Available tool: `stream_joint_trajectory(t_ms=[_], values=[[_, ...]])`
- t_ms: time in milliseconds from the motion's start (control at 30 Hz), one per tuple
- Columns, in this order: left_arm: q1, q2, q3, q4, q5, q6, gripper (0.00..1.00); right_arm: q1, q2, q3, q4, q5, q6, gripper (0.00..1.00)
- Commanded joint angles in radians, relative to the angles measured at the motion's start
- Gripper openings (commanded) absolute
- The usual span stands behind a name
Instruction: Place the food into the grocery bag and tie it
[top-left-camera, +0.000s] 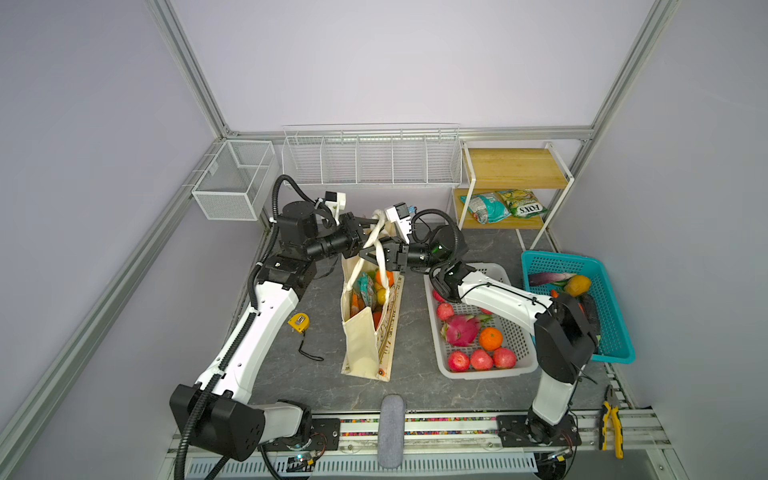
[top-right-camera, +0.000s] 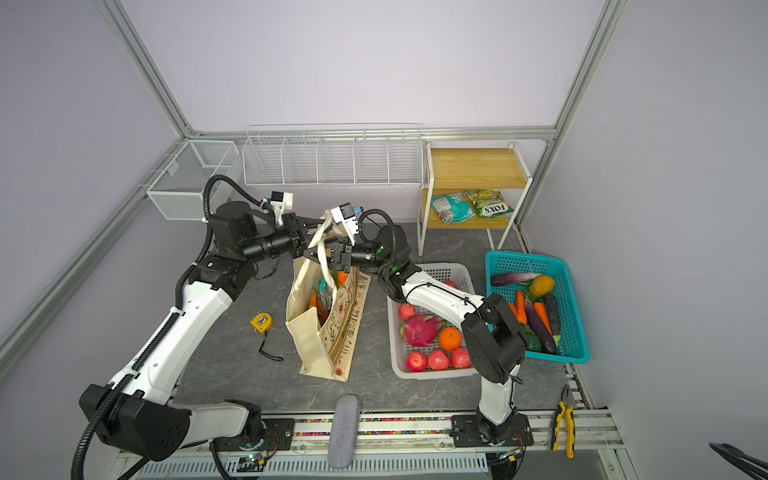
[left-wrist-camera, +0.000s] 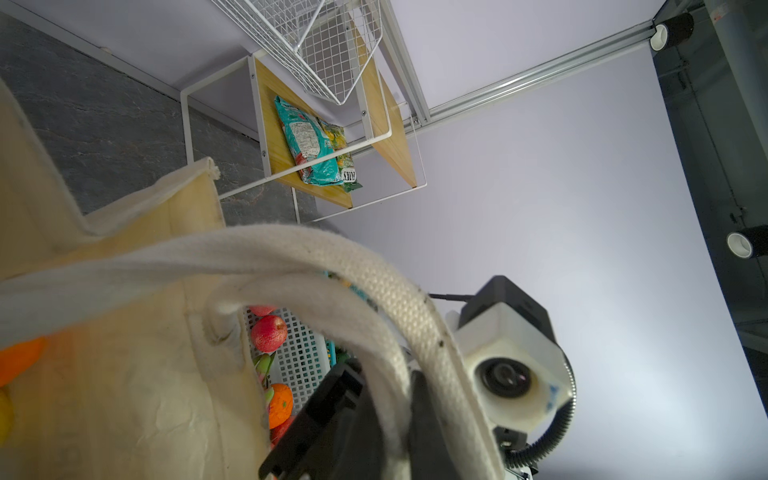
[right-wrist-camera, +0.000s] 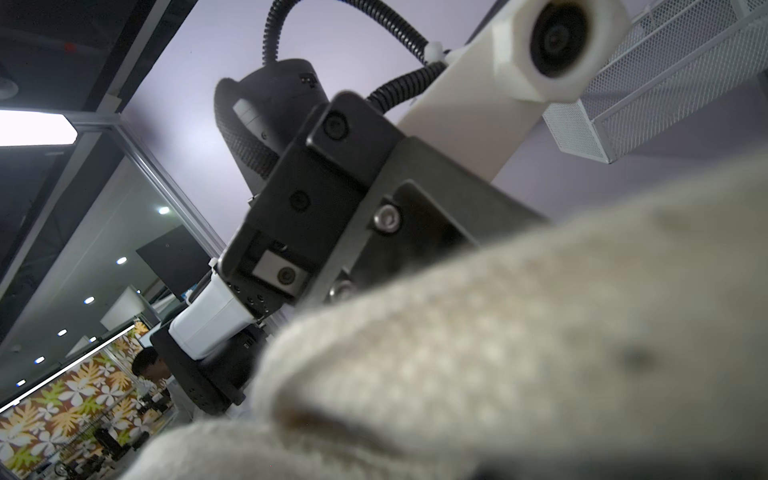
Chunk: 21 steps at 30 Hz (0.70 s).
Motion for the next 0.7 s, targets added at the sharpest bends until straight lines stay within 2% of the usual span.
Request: stream_joint_trajectory(t_ms=[0,33,167,367,533,667], values=[[-0.004,0.003,-0.027,-0.043,-0.010,0.039,0.00,0.016,-0.029,0.023,0.084,0.021,-0.007,0.25],[-0.003,0.004,-0.026,-0.045,-0.009,0.041,0.00,0.014,-0.037,0.013,0.072,0.023,-0.017,0.21],[0.005,0.000,-0.016,-0.061,-0.007,0.050,0.00,0.002,-0.079,-0.031,-0.012,0.009,-0.074,0.15],[0.025,-0.004,0.003,-0.085,-0.001,0.059,0.00,-0.008,-0.169,-0.090,-0.315,-0.016,-0.285,0.11],[0.041,-0.025,-0.006,-0.099,-0.003,0.059,0.00,-0.019,-0.237,-0.120,-0.535,0.041,-0.447,0.08],[0.062,-0.055,-0.023,-0.120,-0.006,0.060,0.00,-0.031,-0.279,-0.144,-0.643,0.124,-0.528,0.07]])
